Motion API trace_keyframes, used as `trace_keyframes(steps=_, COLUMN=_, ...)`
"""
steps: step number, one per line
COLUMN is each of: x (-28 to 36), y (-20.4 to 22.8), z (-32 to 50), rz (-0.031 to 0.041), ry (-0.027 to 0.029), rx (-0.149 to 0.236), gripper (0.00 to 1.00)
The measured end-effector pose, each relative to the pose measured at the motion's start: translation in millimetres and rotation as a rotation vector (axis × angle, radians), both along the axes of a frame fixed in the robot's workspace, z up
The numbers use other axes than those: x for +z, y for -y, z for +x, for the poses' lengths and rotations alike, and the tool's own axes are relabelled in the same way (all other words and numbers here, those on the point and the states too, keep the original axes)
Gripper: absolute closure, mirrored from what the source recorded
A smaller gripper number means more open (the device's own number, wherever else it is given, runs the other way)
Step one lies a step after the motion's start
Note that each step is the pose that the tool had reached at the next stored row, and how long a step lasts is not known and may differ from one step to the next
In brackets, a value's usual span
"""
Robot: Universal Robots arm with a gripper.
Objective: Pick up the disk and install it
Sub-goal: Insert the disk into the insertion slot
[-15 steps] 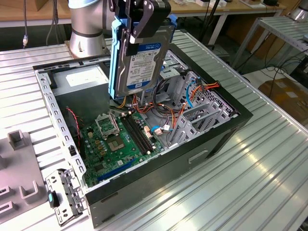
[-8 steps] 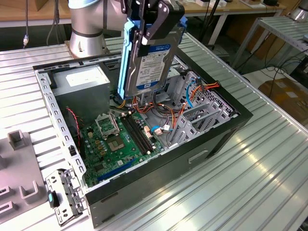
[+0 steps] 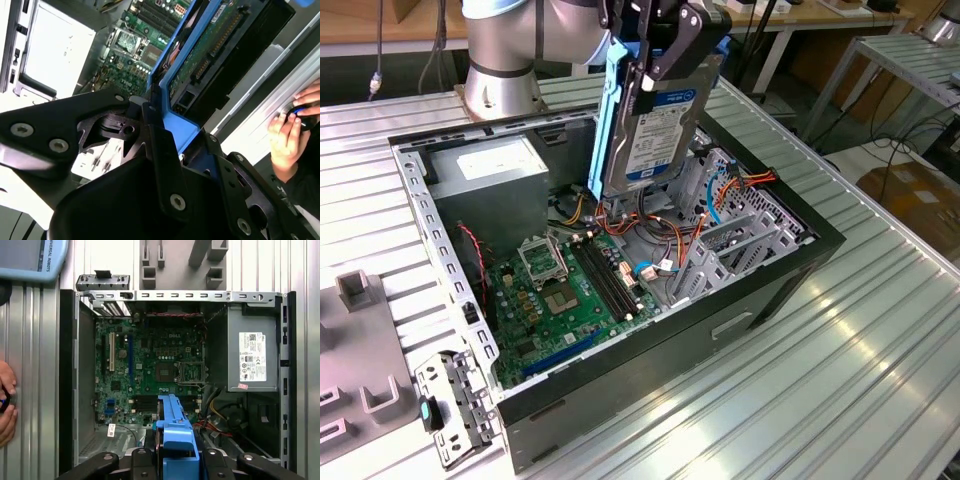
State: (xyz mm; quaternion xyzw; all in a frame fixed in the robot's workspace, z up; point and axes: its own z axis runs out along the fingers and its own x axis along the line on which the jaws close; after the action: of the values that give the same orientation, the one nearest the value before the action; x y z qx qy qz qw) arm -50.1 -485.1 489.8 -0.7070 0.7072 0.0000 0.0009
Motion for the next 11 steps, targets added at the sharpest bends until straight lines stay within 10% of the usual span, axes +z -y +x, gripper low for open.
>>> trace_keyframes(steps=2, x=-0.4, y=0.1, z=0.0, rz=0.0002, ry=0.022, rx=0.0, gripper=0.63)
trace_keyframes(steps=11, x=-2.1, y=19.1, z=0.2, rz=-0.0007, ry=0.0226, rx=-0.001, gripper=0.63)
